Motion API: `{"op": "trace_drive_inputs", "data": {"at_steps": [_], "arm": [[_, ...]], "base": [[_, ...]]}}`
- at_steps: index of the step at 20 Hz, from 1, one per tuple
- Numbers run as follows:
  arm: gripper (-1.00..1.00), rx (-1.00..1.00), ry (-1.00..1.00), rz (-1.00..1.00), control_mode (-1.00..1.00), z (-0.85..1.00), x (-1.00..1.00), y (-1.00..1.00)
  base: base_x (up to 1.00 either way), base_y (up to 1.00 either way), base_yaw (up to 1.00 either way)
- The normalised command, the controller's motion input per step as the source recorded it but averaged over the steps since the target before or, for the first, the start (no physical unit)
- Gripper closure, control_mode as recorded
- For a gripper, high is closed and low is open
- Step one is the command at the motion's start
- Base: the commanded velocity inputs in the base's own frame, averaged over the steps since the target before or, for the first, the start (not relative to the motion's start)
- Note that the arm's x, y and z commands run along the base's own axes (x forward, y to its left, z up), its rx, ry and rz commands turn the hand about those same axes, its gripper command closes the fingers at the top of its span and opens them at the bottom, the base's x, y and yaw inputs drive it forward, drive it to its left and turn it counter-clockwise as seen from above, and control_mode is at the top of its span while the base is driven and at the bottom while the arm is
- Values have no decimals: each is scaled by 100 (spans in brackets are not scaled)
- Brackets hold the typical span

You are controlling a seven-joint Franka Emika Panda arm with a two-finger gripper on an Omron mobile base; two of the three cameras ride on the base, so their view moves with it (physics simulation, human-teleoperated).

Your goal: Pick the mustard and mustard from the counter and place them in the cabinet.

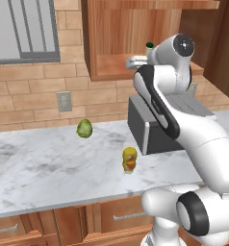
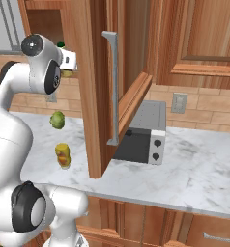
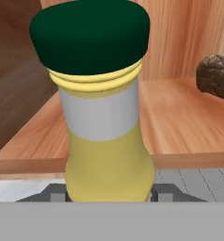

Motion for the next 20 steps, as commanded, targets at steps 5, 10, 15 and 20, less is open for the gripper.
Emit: {"op": "trace_drive_inputs", "data": {"at_steps": [5,10,15,20], "arm": [[100,0,0,0,-100,-1,30,0],[100,0,0,0,-100,-8,27,0],[100,0,0,0,-100,-8,18,0],[100,0,-1,0,-100,-5,13,0]], "base": [[0,0,0],[0,0,0],[0,0,0],[0,0,0]]}}
